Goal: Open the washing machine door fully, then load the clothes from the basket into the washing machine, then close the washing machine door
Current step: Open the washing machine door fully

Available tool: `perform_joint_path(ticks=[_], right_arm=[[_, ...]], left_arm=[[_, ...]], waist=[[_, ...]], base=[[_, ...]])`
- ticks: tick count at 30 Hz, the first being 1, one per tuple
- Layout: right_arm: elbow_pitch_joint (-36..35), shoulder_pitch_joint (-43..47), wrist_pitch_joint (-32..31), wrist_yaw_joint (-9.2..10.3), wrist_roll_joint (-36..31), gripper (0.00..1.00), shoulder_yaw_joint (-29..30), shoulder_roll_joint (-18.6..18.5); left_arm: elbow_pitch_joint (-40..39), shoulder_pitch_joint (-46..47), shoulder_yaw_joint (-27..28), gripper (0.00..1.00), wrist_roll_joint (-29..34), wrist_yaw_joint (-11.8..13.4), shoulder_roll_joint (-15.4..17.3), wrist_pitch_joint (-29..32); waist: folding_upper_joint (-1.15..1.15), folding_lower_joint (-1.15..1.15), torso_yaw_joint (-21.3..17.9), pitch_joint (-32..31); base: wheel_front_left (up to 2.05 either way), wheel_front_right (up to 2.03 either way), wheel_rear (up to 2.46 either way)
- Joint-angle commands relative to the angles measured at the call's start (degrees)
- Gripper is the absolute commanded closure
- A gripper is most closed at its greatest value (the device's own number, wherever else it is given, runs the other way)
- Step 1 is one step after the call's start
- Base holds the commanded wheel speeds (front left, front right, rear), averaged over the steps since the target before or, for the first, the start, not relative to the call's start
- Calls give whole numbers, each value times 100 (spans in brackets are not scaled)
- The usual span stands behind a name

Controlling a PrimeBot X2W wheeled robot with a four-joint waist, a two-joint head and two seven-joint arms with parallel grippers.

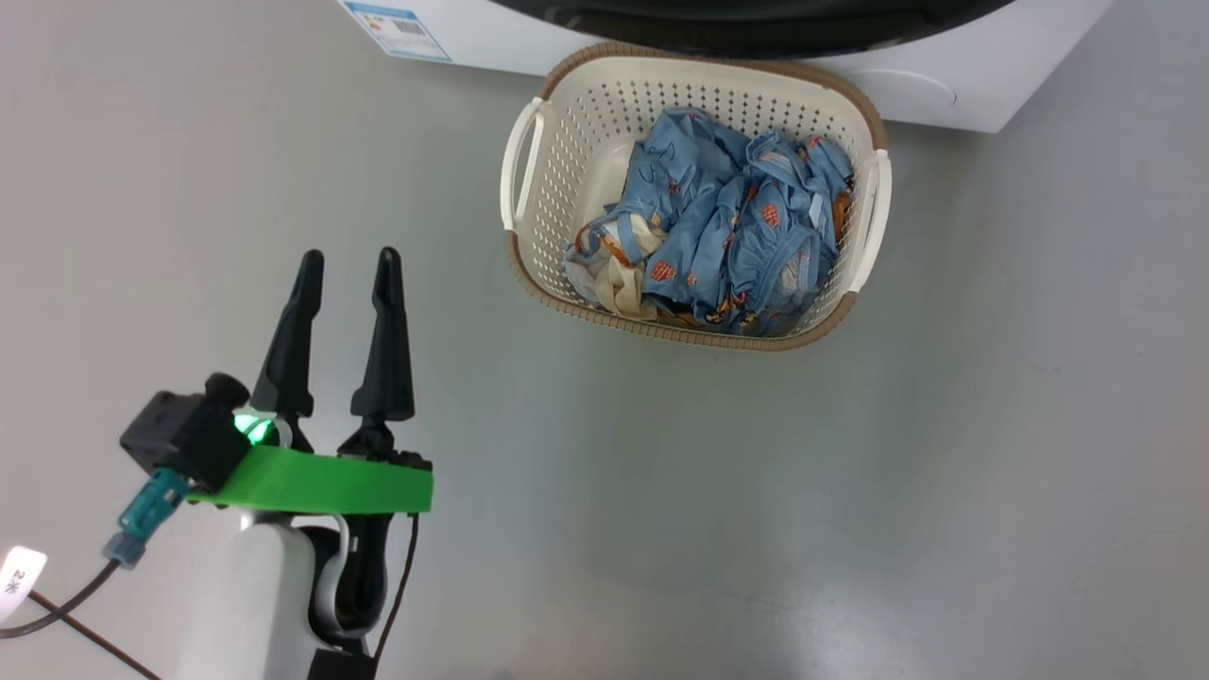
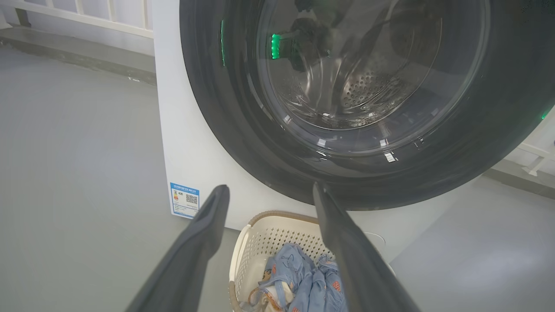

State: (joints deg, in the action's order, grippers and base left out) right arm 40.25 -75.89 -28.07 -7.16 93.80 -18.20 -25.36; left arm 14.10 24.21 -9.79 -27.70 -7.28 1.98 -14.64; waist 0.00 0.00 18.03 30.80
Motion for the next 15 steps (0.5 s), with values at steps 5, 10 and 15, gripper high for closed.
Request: perform_joint_path(ticks=[5, 10, 15], right_arm=[[-171, 251, -274, -33, 158, 100, -61, 224], [-275, 664, -492, -33, 243, 100, -93, 339], [-405, 1138, -676, -33, 296, 100, -128, 443]], left_arm=[[-16, -8, 224, 0, 7, -21, 107, -36], [53, -88, 322, 0, 68, -21, 126, -36], [123, -203, 340, 0, 117, -21, 196, -36]], waist=[[0, 0, -57, -230], [0, 0, -165, -480], [0, 0, -213, -799]], base=[[0, 0, 0], [0, 0, 0], [0, 0, 0]])
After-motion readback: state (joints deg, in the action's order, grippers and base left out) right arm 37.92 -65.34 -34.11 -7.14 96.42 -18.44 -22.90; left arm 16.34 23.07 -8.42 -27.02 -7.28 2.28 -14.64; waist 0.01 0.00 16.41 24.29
